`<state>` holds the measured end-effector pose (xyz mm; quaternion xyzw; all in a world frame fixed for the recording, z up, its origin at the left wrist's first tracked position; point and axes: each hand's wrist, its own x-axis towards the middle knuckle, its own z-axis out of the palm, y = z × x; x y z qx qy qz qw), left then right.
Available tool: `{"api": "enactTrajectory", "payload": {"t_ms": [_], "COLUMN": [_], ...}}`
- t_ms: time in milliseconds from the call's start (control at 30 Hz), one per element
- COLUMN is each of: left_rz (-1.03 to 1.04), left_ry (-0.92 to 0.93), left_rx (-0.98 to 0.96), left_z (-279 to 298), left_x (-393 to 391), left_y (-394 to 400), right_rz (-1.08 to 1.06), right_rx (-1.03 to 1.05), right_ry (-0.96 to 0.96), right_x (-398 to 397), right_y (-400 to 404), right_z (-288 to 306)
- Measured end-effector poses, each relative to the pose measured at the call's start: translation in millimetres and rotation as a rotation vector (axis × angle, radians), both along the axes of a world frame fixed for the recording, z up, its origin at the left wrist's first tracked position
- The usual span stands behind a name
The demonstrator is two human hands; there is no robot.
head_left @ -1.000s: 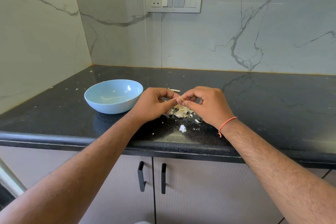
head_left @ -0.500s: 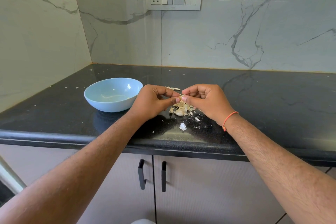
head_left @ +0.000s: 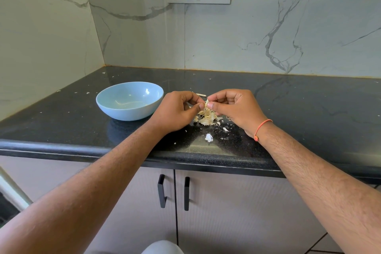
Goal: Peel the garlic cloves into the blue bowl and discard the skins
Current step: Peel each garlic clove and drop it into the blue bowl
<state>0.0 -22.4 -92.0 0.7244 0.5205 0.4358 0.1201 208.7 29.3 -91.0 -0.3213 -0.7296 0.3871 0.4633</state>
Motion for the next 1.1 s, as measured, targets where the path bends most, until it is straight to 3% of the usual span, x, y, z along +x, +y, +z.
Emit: {"api": "enactTrajectory", "payload": {"t_ms": [467,733,1100], "left_rz": [0.017,0.084,0.087], "left_ry": [0.017,0.062,0.135], "left_rx": [0.027,0.050,0.119], "left_z": [-0.1,-0.8,0.5], "left_x": [-0.2,0.2,3.6], "left_y": [2.1,-0.3,-3.2], "right_rz": [0.003,-0.026,-0.047], "right_rx": [-0.066,-0.146,-0.116], "right_ry": [-0.016,0.085,0.030], "right_x": [-2.9,0.5,-2.2], "right_y": [-0.7,-0.7,-4.1], "right_z": [0.0,5.1,4.2]}}
